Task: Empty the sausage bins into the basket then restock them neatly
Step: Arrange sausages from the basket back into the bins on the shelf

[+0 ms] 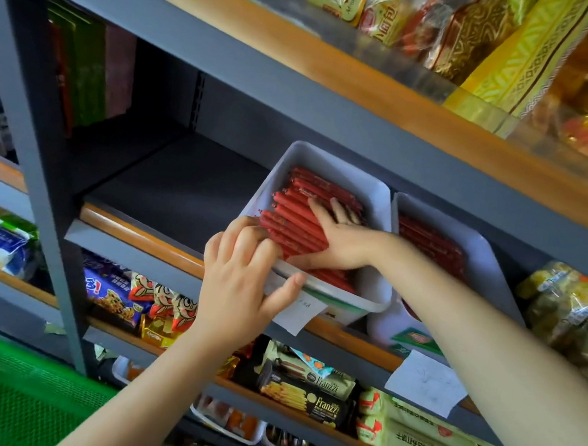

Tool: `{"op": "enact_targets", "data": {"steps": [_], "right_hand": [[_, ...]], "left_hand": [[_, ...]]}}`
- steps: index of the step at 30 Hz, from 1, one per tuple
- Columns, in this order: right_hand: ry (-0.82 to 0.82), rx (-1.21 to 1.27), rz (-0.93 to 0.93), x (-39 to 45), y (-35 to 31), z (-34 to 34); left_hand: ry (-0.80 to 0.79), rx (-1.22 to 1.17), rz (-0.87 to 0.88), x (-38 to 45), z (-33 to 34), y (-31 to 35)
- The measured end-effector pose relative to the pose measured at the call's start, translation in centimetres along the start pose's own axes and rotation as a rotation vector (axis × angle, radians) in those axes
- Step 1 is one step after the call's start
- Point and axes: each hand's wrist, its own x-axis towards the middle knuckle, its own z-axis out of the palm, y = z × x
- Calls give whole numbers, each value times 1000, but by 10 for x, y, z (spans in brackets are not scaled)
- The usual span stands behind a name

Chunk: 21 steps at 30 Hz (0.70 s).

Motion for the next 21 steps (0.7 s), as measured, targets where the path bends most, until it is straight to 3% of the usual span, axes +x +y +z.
{"op": "enact_targets", "data": {"steps": [5,9,15,21], "right_hand": [[165,145,59,15,0,-10],[122,78,134,30,-7,-3],[96,60,90,12,-10,-3],[171,-7,31,1,-17,13]], "left_hand": [[-4,12,18,0,0,-3],[10,14,26,0,-1,-3],[1,15,9,1,1,-1],[-6,21,35,2,-2,-4]]}}
